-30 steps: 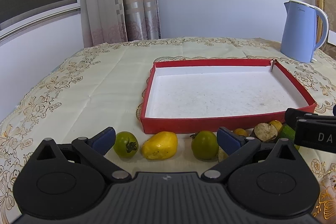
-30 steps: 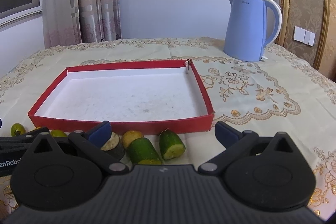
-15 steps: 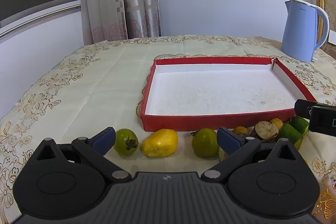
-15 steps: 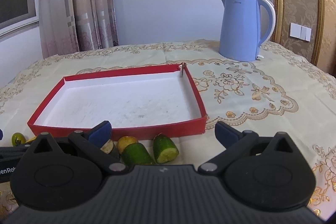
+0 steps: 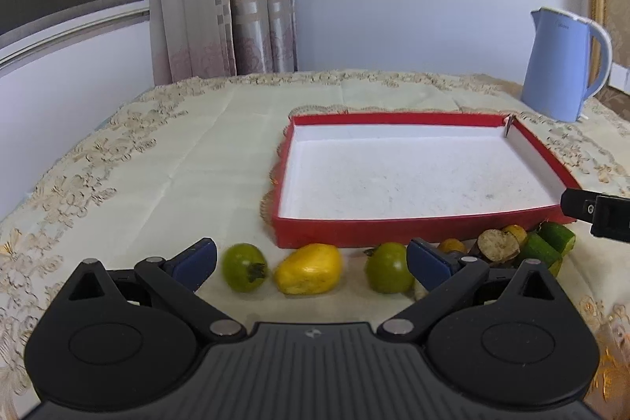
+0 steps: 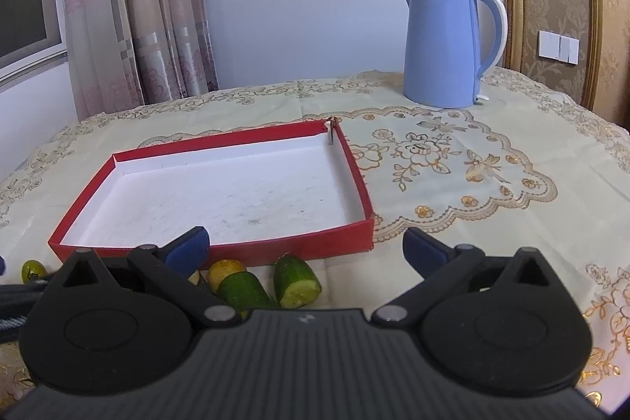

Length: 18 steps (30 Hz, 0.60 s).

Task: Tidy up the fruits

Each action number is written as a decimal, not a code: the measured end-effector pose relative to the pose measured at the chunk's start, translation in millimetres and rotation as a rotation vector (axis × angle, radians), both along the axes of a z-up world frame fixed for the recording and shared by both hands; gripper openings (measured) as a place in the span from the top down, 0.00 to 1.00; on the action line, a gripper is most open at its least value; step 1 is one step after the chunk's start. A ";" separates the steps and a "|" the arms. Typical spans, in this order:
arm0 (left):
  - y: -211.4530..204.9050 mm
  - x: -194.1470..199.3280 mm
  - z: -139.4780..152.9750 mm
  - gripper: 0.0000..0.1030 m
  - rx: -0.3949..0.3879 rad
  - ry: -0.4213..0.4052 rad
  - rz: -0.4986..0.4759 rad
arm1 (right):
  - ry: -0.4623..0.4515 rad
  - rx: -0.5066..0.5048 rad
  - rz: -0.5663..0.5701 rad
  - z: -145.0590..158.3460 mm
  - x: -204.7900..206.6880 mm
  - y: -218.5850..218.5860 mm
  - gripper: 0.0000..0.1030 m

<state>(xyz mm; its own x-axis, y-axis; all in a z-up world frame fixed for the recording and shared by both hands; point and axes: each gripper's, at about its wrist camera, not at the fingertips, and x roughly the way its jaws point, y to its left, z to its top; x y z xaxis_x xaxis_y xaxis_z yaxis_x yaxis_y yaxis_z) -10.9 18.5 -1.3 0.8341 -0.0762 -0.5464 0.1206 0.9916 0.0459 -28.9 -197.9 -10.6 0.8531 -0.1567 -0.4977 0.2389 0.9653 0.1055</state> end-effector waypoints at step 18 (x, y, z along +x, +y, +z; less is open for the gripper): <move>52.1 -0.8 -12.3 0.00 0.072 -0.036 -0.039 | 0.013 0.051 -0.018 -5.8 -2.7 -25.7 0.00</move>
